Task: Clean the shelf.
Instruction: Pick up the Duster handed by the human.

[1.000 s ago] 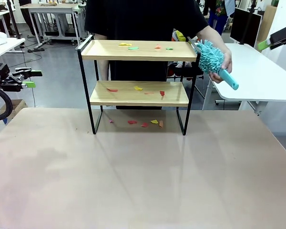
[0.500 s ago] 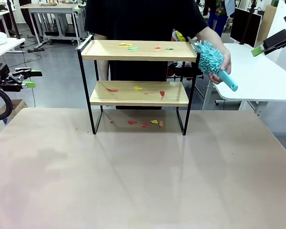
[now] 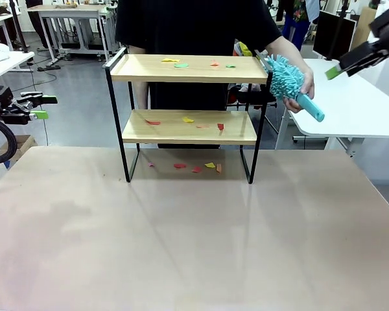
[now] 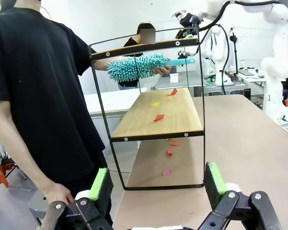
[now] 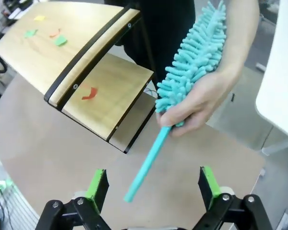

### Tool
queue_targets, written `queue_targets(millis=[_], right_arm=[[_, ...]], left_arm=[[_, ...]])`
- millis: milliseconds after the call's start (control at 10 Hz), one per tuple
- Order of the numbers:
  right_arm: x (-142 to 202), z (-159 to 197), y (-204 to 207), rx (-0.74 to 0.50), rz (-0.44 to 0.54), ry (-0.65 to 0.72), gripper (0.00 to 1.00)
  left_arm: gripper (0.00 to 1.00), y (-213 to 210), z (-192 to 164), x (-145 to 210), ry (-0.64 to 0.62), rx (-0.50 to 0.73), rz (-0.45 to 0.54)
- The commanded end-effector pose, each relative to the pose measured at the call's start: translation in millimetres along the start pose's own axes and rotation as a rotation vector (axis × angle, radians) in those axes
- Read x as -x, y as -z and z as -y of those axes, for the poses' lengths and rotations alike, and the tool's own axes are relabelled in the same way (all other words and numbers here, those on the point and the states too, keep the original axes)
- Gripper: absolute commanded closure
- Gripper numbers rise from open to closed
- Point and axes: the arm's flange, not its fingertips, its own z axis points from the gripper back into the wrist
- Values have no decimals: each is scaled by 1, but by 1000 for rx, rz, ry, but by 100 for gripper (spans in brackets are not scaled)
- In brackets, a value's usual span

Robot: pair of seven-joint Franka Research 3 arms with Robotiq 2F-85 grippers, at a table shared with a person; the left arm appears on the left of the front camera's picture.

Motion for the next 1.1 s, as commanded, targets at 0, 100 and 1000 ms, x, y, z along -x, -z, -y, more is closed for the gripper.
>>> queue_targets(millis=[0, 100, 1000], right_arm=[[11, -32, 10, 80, -55, 77, 0], [14, -42, 19, 105, -77, 100, 0], [40, -45, 69, 197, -54, 175, 0]], left_arm=[[0, 0, 0, -2, 6, -1, 1], [0, 0, 0, -2, 6, -1, 1], [0, 0, 0, -2, 6, -1, 1]])
